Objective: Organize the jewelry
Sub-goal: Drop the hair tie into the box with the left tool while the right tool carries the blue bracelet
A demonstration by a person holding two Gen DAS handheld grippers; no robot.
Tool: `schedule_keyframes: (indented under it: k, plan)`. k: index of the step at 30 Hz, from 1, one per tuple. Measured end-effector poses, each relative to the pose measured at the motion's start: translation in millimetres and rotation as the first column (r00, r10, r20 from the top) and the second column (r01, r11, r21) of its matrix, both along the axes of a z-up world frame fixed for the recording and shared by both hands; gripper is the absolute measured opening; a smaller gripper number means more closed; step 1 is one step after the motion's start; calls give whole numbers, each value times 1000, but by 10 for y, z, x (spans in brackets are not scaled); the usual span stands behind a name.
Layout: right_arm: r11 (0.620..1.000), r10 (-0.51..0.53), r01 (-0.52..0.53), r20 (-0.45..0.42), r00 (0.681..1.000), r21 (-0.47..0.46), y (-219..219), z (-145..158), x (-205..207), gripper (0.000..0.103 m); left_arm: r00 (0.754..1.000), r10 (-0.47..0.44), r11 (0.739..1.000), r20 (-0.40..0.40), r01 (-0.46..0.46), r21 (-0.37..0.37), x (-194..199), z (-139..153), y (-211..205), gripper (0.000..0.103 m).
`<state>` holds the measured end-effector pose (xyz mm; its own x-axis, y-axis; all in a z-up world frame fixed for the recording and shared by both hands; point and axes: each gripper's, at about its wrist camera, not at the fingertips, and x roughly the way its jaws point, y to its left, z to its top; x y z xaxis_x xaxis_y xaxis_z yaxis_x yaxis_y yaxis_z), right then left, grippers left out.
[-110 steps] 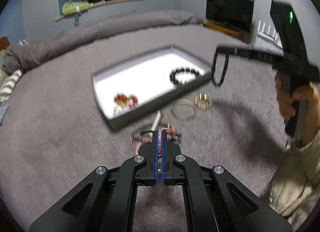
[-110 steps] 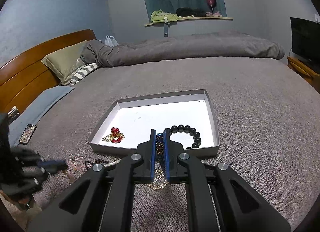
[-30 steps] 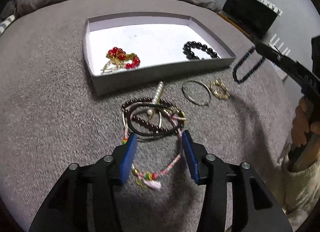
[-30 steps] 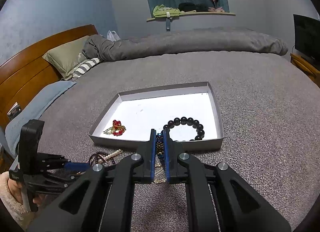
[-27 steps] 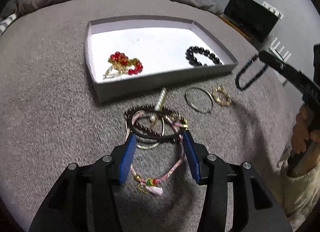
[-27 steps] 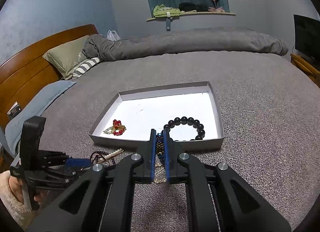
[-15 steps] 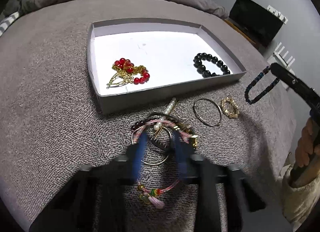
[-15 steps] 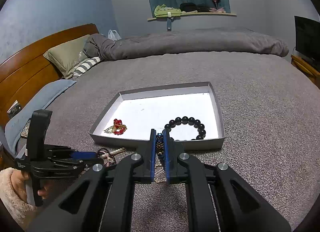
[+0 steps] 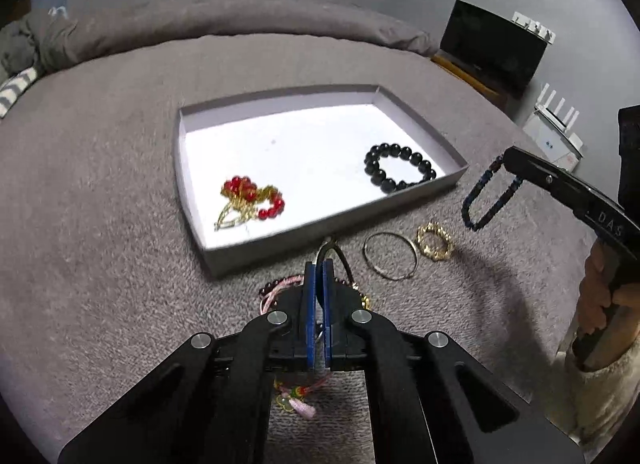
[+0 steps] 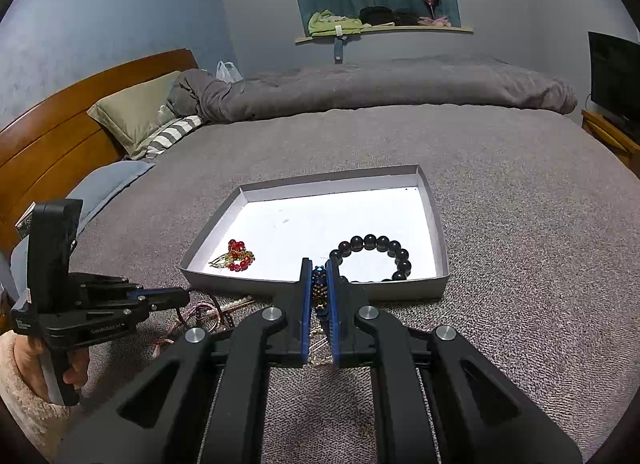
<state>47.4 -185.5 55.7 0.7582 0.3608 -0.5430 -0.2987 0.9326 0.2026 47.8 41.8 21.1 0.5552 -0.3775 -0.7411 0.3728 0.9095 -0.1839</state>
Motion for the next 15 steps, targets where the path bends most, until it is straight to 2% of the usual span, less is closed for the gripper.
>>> schedule_keyframes:
  k: [8, 15]
  plan:
    - [1000, -10, 10, 31, 999, -1, 21, 130, 148, 7, 997, -21, 999, 72, 19, 30, 109, 346, -139, 3]
    - [999, -38, 37, 66, 997, 23, 68, 238, 490, 7, 991, 1, 999, 135, -6, 33, 439, 694, -200, 3]
